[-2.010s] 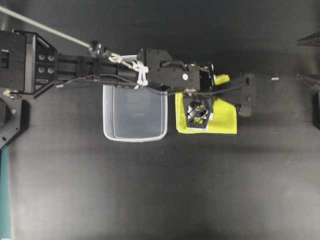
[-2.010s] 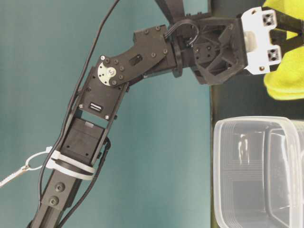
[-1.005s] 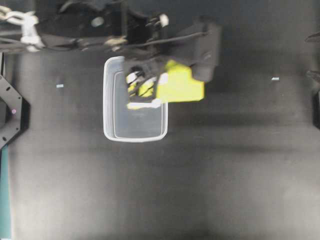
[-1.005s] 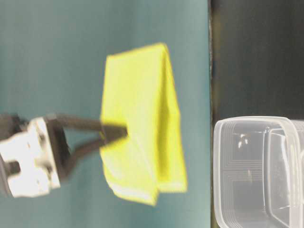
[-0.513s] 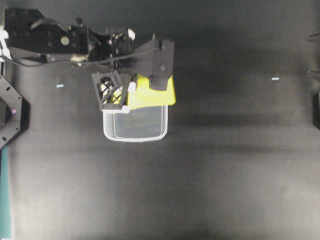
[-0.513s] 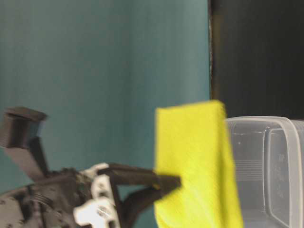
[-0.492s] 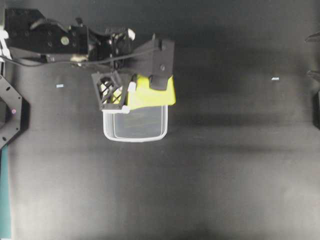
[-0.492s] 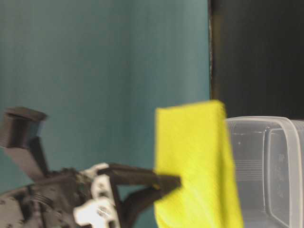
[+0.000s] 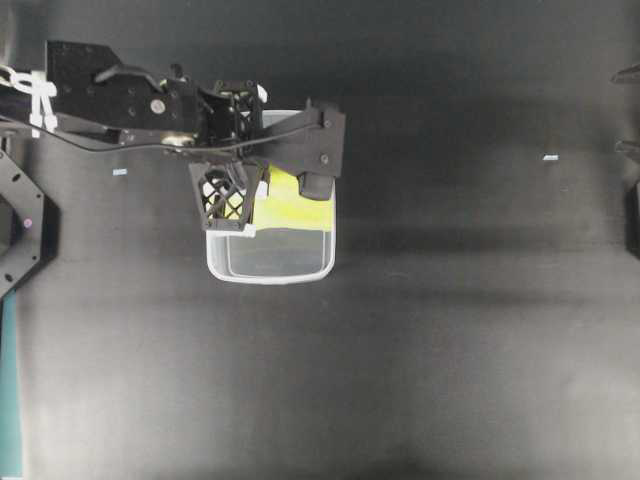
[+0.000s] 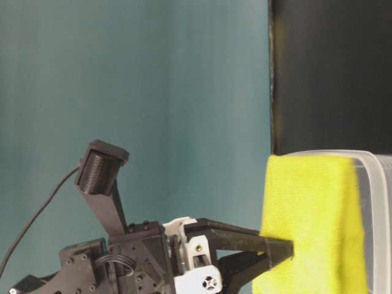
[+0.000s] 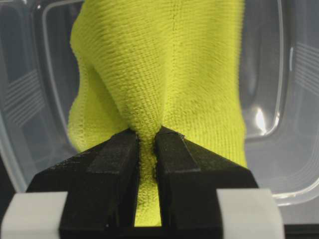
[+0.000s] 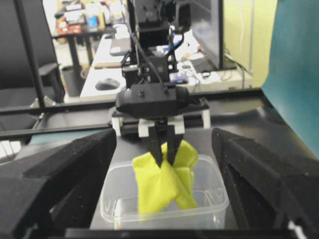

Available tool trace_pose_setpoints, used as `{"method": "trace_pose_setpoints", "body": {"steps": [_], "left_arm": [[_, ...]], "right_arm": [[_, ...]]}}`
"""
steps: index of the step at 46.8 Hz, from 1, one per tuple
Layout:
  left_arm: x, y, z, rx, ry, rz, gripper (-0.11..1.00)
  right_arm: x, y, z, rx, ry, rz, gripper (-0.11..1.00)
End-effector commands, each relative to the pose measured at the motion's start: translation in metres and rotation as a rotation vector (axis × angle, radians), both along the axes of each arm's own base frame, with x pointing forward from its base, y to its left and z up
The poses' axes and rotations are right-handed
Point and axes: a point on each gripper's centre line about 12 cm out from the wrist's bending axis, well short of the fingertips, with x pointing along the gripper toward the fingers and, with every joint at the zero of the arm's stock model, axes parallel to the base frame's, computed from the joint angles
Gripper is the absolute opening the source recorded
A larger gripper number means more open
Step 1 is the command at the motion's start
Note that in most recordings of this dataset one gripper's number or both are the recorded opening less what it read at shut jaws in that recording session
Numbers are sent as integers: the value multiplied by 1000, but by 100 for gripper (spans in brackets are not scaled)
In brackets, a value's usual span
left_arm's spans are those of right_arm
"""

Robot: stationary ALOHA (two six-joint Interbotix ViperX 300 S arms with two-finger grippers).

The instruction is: Place the yellow towel into the container with the left arm.

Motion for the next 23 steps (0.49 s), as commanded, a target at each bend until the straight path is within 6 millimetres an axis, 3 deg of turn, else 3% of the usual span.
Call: {"method": "trace_pose_setpoints", "body": {"steps": [1, 4, 16, 19, 23], "left_arm": [[4, -3, 4, 4, -47, -8, 8], [3, -3, 3, 1, -51, -1, 15], [0, -3, 4, -3, -53, 14, 84], [0, -3, 12, -4, -73, 20, 90], [-3, -3, 31, -2, -126, 24, 88]], "right_arm": [[0, -1, 9, 1, -26, -3, 75], [0, 0, 10, -1, -28, -3, 75], [-2, -2, 13, -1, -42, -17, 75], [-4, -3, 16, -2, -54, -20, 75], [-5, -3, 19, -3, -64, -20, 75]]}}
